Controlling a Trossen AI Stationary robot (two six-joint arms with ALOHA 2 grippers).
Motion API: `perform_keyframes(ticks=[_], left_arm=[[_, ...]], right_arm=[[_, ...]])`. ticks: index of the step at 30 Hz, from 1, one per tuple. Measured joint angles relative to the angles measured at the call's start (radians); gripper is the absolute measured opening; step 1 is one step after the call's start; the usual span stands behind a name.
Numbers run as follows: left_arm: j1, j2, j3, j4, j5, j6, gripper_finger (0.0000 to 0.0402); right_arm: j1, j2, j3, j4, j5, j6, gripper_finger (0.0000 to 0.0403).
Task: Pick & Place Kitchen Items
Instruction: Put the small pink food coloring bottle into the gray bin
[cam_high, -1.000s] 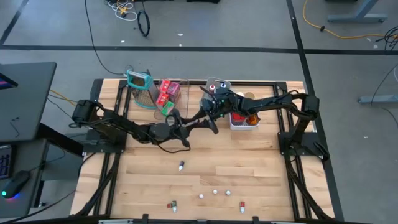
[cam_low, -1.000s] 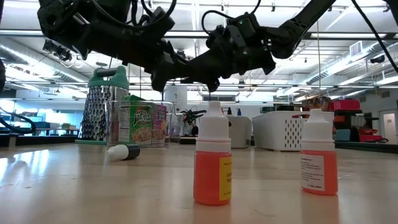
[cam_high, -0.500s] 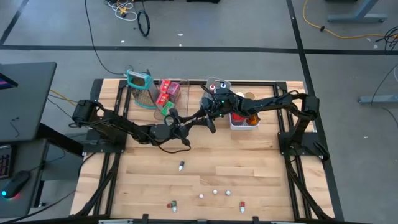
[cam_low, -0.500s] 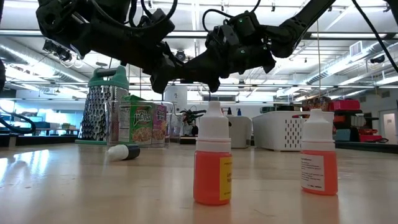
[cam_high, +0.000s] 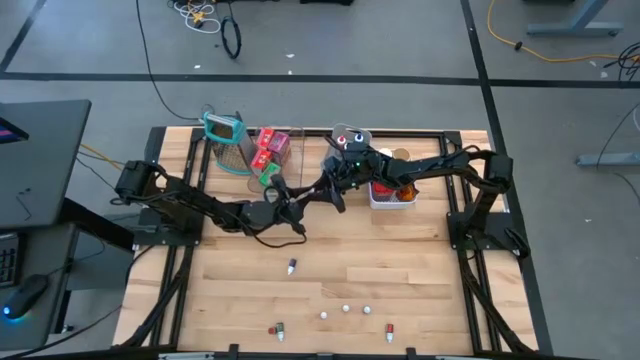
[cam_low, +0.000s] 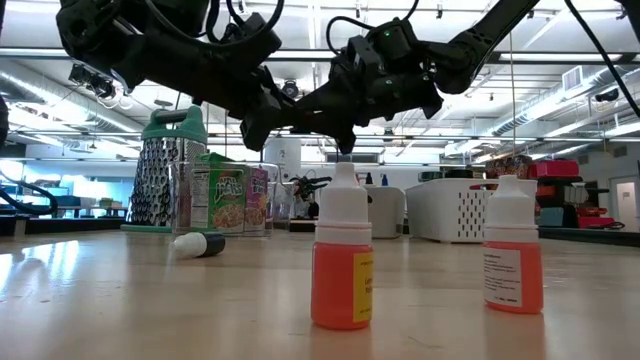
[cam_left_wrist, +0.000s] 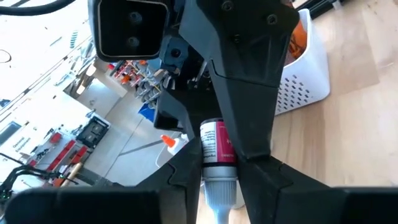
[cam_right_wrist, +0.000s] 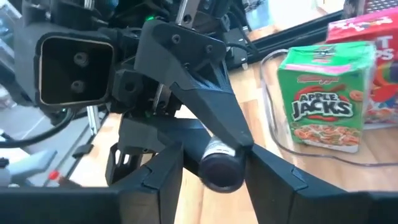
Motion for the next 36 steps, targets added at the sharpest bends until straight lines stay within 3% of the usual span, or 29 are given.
perform_keyframes(ticks=[6,32,36], left_arm=[[0.003,0.0,0.0,-0.005,-0.02,-0.01,0.0099],[0.002,-0.002,0.0,-0.021,-0.018,-0.047,0.0099],[0.002,-0.001,-0.001,-0.024,0.029,-0.046,0.0098]], right_arm=[[0.0,0.0,0.0,0.004,0.068,0.072,0.0161],[-0.003,-0.002,-0.001,0.035,0.028,0.136,0.0175],[-0.003,-0.003,-0.001,0.022,0.024,0.139,0.0161]])
